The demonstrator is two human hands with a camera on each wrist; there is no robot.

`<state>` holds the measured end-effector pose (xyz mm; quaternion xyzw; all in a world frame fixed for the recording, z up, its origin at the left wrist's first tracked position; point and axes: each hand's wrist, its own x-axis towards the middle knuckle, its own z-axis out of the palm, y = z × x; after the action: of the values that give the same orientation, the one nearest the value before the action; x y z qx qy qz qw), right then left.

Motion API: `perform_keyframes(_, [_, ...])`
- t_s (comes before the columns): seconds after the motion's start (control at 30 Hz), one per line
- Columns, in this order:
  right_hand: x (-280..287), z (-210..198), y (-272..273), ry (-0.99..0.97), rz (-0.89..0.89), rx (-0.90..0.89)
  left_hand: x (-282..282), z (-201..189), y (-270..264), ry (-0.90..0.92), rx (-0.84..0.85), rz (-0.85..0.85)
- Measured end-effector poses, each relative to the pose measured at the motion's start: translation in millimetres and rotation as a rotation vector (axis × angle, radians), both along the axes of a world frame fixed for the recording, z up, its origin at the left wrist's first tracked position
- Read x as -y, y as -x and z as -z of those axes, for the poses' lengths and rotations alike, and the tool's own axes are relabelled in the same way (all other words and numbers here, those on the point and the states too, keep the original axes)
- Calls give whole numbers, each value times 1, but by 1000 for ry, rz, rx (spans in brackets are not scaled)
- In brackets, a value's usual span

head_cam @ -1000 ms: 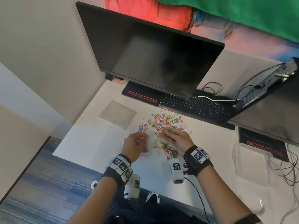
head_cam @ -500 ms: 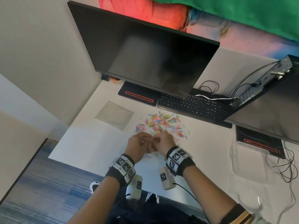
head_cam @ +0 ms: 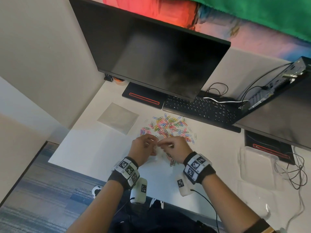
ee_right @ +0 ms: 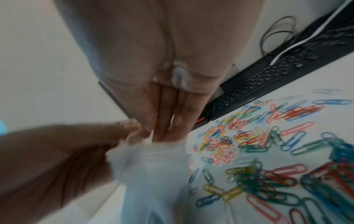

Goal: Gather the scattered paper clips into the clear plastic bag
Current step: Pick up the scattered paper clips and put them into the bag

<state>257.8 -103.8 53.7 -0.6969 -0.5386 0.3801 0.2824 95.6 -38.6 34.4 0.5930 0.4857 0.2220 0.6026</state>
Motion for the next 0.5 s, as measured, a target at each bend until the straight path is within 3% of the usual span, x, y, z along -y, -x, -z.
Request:
perform_keyframes(0.07, [8,4,-20,-33,180,-17,-4,-1,4,-2,11,-11])
perform_keyframes(0.13, [20,16,-43,95,283,133,-9,-3,8,8,20,-16])
perform_keyframes(0.23, [41,39,-63,445,231,325,-15,-4,12,17,7,-19])
perform_keyframes(0.3, [50,56,-59,517,141,375,-17,-7,13,3,-24,-12])
perform_keyframes(0.5, [43,86,-29,173,21,400,-19,-8,18,0,-34,-10])
